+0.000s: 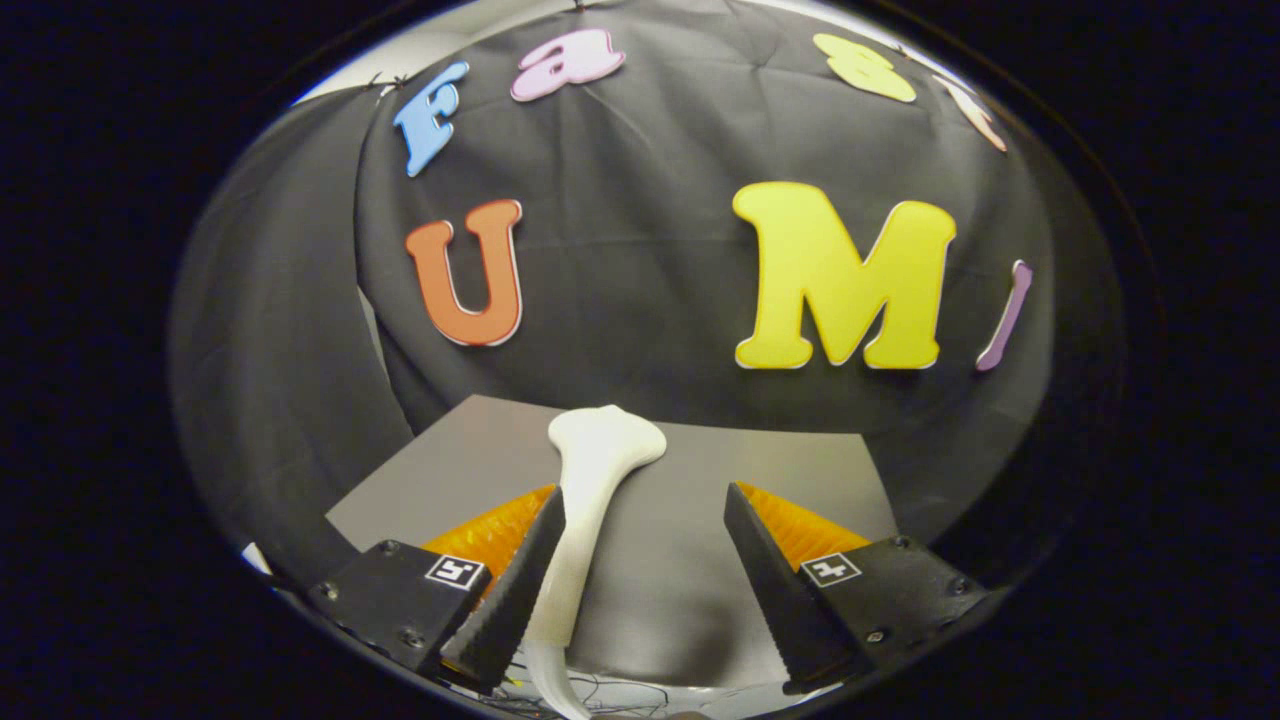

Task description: Iron the clothes twice with a garment steamer, once on the left side and once on the right side.

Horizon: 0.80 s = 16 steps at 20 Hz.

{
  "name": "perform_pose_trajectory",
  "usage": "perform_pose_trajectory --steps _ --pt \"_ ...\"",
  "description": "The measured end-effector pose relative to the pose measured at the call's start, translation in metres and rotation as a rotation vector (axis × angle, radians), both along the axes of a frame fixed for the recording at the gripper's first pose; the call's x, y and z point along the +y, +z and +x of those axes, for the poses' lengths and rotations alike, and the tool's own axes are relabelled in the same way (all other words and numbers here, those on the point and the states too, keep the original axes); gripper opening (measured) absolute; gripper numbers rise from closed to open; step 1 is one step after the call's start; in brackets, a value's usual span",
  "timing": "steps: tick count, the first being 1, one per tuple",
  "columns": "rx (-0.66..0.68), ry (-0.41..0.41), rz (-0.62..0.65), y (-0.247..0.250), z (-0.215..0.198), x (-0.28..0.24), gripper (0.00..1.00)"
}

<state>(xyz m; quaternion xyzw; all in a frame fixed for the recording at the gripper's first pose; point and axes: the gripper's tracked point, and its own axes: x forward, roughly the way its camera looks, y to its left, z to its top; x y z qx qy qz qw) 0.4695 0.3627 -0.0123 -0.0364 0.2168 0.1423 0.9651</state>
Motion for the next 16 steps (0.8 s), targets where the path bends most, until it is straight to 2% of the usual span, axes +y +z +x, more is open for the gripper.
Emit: perform_pose_trajectory --steps 3,6,8,10,14,16 --pt "0.085 0.038 0.020 -0.012 0.028 0.027 1.00" --pt "0.158 0.076 -0.016 -0.027 0.031 0.041 0.98" --pt "0.248 0.068 -0.012 -0.041 0.024 0.043 0.94" --pt "0.284 0.050 -0.006 -0.043 0.022 0.045 0.92" --pt "0.349 0.044 0.003 -0.047 0.011 0.054 0.71" --pt "0.373 0.015 0.012 -0.048 0.007 0.057 0.57"
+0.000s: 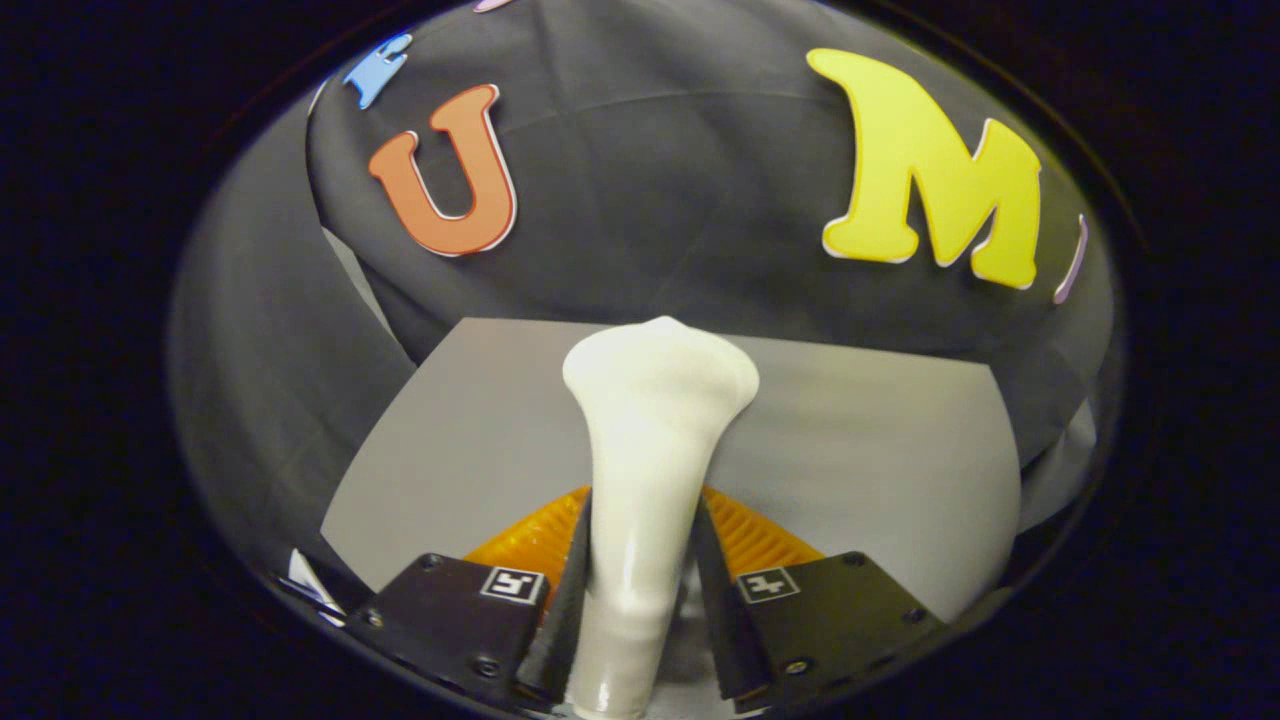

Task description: Iron the clothes twice with a garment steamer, once on the left side and once on the right side.

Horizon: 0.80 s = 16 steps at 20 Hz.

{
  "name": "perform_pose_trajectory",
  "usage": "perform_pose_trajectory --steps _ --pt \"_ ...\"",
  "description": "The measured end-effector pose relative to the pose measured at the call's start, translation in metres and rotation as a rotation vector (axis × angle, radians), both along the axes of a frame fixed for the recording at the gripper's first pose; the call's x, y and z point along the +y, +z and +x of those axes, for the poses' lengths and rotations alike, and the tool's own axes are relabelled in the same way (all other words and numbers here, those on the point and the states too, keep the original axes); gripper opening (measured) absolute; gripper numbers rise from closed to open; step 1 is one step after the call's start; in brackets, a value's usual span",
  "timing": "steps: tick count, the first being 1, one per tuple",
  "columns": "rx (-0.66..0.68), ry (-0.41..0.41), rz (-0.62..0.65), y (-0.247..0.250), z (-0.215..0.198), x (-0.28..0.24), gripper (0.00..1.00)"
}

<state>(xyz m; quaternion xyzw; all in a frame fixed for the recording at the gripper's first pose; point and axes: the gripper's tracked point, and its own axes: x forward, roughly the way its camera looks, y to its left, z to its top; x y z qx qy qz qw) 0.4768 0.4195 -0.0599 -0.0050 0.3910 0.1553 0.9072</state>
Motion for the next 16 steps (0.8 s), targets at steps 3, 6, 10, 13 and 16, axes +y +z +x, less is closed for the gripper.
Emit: perform_pose_trajectory --steps 3,6,10,13,16 --pt "0.014 -0.019 -0.005 0.001 -0.002 0.000 0.47" --pt "0.002 -0.005 0.049 0.008 -0.001 0.003 0.42" --pt "-0.096 -0.003 0.099 0.042 -0.019 -0.009 0.40" --pt "-0.142 -0.002 0.154 0.055 -0.048 -0.020 0.40" --pt "-0.199 0.002 0.230 0.070 -0.084 -0.034 0.39"
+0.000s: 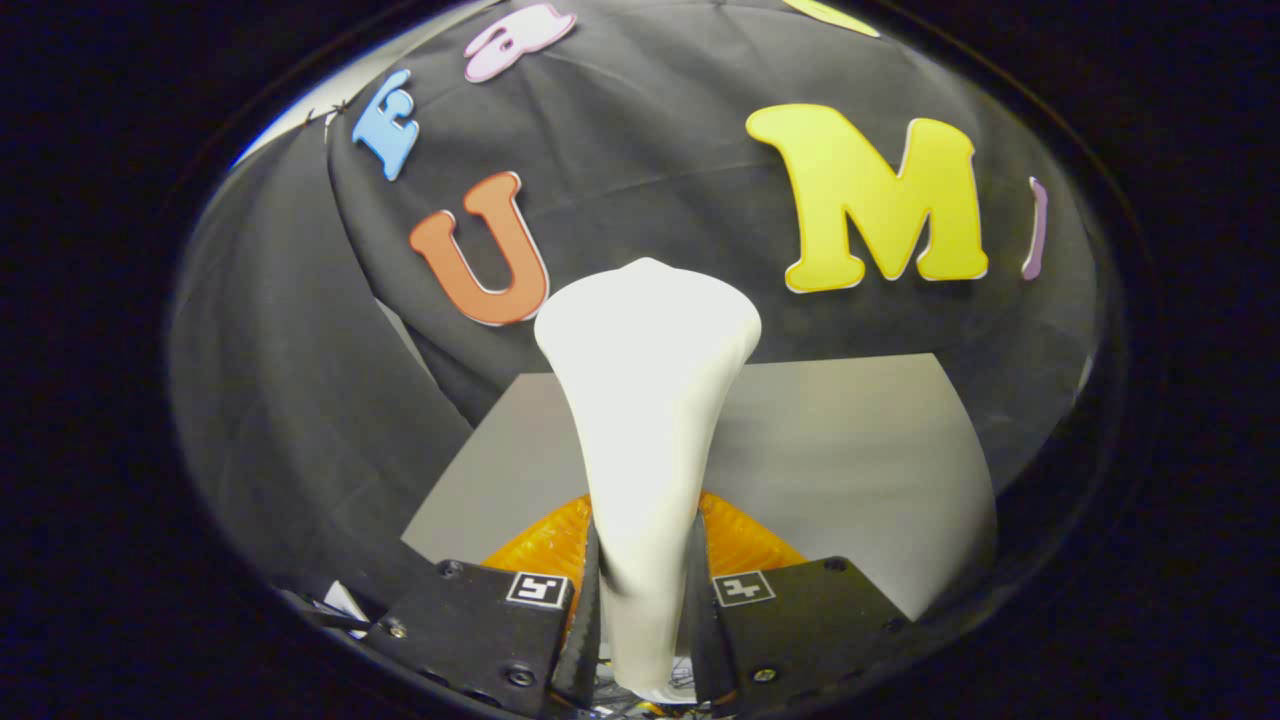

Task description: Iron the clothes twice with a garment steamer, once on the left side and once on the right side.

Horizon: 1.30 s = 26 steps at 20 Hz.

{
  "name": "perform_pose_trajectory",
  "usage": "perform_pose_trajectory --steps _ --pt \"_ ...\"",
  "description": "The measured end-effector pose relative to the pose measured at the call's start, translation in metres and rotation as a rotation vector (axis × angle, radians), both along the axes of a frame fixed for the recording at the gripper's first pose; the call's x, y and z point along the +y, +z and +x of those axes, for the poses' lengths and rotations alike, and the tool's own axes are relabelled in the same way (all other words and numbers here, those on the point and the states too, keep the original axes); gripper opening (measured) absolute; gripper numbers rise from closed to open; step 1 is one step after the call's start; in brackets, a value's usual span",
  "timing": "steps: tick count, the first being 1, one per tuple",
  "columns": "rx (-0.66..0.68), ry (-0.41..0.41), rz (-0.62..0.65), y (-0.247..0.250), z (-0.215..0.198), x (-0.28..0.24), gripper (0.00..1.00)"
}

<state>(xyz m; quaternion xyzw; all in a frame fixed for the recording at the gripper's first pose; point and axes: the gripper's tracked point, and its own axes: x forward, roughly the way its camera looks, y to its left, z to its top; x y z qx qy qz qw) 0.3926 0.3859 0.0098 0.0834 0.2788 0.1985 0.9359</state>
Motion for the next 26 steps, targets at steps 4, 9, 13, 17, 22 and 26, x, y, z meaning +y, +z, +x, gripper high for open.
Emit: perform_pose_trajectory --steps 4,9,13,17,22,26 --pt "-0.154 0.008 0.052 0.044 -0.057 -0.027 0.39" --pt "-0.323 -0.018 0.092 0.110 -0.136 -0.069 0.39" --pt "-0.446 -0.066 0.094 0.158 -0.185 -0.109 0.39" --pt "-0.510 -0.134 0.106 0.194 -0.210 -0.163 0.39" --pt "-0.572 -0.249 0.088 0.231 -0.191 -0.245 0.39" --pt "-0.608 -0.325 0.050 0.253 -0.164 -0.298 0.39"
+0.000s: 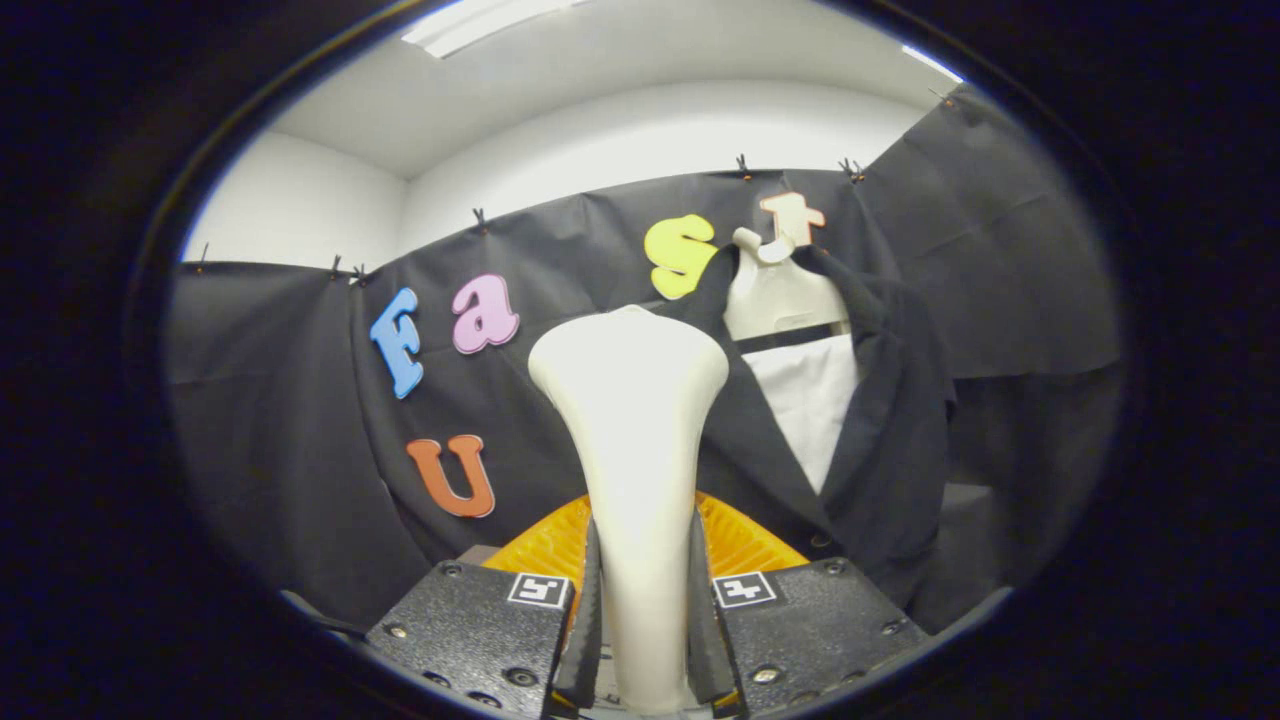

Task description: Iron the clothes twice with a garment steamer, once on the left side and once on the right side.

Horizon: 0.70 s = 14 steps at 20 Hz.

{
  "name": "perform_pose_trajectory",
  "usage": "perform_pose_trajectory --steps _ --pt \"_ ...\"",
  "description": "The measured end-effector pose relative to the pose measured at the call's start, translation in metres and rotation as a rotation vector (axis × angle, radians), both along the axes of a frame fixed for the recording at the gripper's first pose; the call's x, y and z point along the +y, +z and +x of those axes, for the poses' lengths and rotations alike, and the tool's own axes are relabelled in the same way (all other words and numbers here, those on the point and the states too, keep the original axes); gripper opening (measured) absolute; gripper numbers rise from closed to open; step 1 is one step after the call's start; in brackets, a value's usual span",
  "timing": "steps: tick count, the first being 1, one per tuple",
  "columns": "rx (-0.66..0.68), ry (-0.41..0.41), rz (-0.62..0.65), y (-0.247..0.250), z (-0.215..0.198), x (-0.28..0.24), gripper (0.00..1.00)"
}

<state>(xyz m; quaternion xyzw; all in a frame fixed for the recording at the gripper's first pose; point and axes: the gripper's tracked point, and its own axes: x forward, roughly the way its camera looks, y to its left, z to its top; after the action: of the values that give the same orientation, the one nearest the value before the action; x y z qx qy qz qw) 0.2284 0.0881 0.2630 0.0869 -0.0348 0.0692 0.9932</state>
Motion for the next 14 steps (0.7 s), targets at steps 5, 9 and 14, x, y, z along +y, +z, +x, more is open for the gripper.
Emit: perform_pose_trajectory --steps 5,9,14 --pt "0.010 -0.081 -0.053 -0.001 0.037 -0.024 0.39" --pt "0.043 -0.129 -0.122 -0.018 0.059 -0.022 0.39" --pt "0.096 -0.144 -0.155 -0.054 0.068 -0.022 0.39"
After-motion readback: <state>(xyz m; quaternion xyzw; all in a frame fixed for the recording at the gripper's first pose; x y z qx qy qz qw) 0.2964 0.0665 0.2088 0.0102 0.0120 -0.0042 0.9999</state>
